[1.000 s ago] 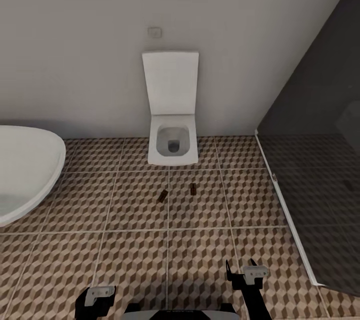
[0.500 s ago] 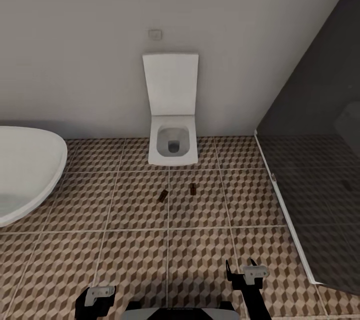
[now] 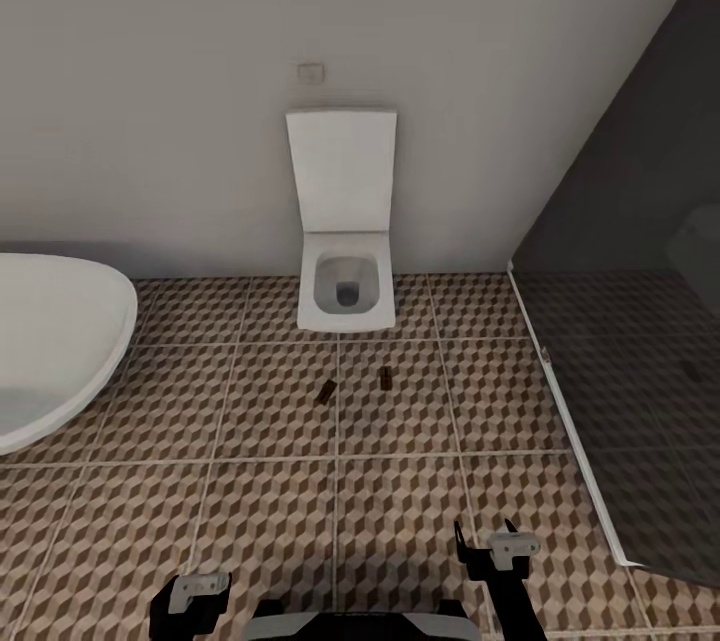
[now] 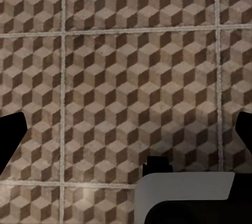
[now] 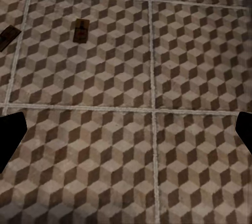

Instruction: Take the four mousetraps from the cabinet in the bathroom and place them on the bathroom floor. Make sure all four end up on the same floor surface, and ensure that at least two of them are either under or directly next to the same bathroom sink.

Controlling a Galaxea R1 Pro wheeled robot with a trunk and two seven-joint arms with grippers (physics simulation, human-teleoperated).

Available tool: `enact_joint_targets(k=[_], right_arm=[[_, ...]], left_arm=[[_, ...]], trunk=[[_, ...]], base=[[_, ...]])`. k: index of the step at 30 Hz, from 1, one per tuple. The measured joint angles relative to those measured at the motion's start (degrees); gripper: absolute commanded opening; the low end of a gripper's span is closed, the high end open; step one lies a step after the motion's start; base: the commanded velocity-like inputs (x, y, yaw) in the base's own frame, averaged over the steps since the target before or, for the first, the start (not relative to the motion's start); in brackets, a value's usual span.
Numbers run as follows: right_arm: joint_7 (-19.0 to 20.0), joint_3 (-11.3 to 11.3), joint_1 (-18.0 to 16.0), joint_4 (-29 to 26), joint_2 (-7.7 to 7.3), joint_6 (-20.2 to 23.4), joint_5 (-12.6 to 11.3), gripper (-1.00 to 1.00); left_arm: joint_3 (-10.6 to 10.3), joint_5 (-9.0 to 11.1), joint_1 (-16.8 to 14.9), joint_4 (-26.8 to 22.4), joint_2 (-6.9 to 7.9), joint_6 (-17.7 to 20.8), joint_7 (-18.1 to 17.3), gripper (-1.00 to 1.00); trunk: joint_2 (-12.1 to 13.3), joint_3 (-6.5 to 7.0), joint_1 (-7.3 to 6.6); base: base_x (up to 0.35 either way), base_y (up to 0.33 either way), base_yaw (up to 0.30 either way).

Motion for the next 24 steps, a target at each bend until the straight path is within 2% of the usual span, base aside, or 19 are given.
enact_joint_targets(k=[3,7,13,17,24], right_arm=[[0.0,0.0,0.0,0.0,-0.82,0.0,0.0,1.0],[0.1,-0.1,0.0,0.0,-2.72,-0.1,-0.1,1.0],[0.1,0.0,0.0,0.0,-4.33,-0.1,-0.1,1.0],[0.1,0.0,0.0,0.0,-4.59,0.0,0.0,1.0],[0.2,0.1,0.0,0.0,-4.58,0.2,0.0,1.0]], left_arm=[[0.0,0.0,0.0,0.0,0.03,0.0,0.0,1.0],[0.0,0.0,0.0,0.0,0.13,0.0,0.0,1.0],[0.0,0.1,0.0,0.0,0.17,0.0,0.0,1.0],[0.0,0.1,0.0,0.0,0.18,0.1,0.0,1.0],[0.0,0.1,0.0,0.0,0.18,0.1,0.0,1.0]], trunk=[[1.2,0.54,-0.66],[2.8,1.26,-1.54],[5.2,2.34,-2.86],[6.8,3.07,-3.74],[6.9,3.07,-3.75]], base=[[0.0,0.0,0.0],[0.0,0.0,0.0],[0.0,0.0,0.0],[0.0,0.0,0.0],[0.0,0.0,0.0]])
